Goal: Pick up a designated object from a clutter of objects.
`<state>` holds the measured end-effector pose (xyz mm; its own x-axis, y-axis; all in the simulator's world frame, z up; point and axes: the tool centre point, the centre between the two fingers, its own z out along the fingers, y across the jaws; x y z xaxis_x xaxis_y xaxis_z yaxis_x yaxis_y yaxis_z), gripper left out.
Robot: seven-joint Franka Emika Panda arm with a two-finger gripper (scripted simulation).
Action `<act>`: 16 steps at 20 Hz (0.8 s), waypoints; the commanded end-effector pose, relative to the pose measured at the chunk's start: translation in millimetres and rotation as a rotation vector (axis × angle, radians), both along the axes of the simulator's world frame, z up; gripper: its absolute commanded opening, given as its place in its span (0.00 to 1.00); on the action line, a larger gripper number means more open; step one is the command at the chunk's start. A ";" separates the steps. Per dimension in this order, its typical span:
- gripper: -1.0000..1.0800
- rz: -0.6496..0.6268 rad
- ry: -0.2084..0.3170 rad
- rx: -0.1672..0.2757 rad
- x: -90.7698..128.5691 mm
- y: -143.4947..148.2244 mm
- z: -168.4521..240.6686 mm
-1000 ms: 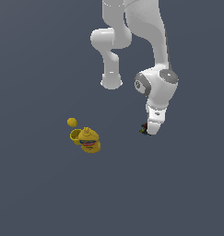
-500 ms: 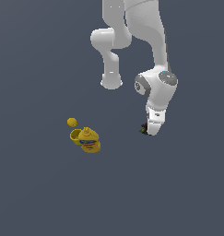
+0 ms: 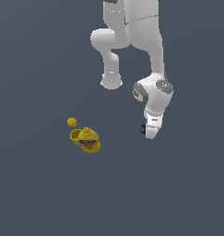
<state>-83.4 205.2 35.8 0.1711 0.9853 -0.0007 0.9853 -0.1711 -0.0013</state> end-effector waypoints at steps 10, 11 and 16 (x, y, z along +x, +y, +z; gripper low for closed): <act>0.00 0.001 -0.001 0.000 0.4 0.0 -6.3; 0.00 0.001 -0.001 0.000 0.4 0.0 -6.3; 0.00 0.004 -0.011 0.004 3.5 2.2 -0.3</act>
